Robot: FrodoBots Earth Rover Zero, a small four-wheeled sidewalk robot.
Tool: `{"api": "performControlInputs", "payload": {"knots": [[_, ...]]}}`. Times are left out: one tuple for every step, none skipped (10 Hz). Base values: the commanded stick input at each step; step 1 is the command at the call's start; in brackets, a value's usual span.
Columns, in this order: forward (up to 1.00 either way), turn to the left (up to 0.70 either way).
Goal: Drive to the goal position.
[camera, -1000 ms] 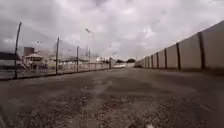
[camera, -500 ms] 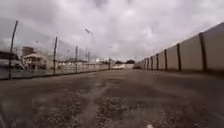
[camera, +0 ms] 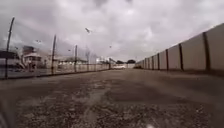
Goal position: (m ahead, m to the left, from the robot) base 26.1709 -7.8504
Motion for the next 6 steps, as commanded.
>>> {"api": "performControlInputs", "payload": {"knots": [[0.6, 0.0], [0.6, -0.01], [0.6, -0.06], [0.6, -0.12], [0.6, -0.15], [0.6, 0.0]]}}
